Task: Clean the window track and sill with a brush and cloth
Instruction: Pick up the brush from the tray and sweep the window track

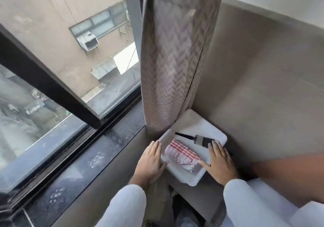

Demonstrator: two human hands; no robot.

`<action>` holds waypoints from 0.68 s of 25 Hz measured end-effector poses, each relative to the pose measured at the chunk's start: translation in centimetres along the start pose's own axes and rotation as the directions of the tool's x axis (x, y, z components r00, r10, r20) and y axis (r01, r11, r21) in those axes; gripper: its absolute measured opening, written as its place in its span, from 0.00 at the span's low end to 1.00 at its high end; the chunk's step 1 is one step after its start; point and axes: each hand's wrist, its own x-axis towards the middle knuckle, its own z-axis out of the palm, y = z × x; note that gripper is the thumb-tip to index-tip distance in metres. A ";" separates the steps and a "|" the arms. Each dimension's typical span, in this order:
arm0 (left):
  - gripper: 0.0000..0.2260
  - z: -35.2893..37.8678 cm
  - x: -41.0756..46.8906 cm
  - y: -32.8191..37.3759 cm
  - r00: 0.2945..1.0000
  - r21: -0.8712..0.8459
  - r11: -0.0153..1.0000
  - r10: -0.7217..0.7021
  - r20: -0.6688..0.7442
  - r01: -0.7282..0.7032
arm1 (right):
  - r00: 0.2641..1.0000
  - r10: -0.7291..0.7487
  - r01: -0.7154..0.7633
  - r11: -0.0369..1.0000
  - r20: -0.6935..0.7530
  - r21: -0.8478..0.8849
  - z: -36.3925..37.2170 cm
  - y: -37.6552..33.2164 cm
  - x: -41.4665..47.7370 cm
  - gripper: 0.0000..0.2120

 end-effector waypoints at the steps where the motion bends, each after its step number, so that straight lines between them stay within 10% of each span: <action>1: 0.35 0.9 -0.1 0.6 0.998 0.005 1.000 -0.017 0.060 0.017 | 1.000 0.029 -0.029 0.999 0.008 0.017 1.1 0.9 0.0 0.53; 8: 0.19 3.5 9.4 1.6 0.970 -0.092 0.969 0.219 -0.110 -0.229 | 1.000 0.009 -0.008 1.000 0.028 -0.008 4.2 2.9 0.1 0.44; 17: 0.14 3.8 20.3 6.3 0.905 0.074 0.930 0.328 0.270 -0.360 | 0.998 -0.016 0.016 1.000 -0.053 0.005 5.4 3.9 -0.1 0.43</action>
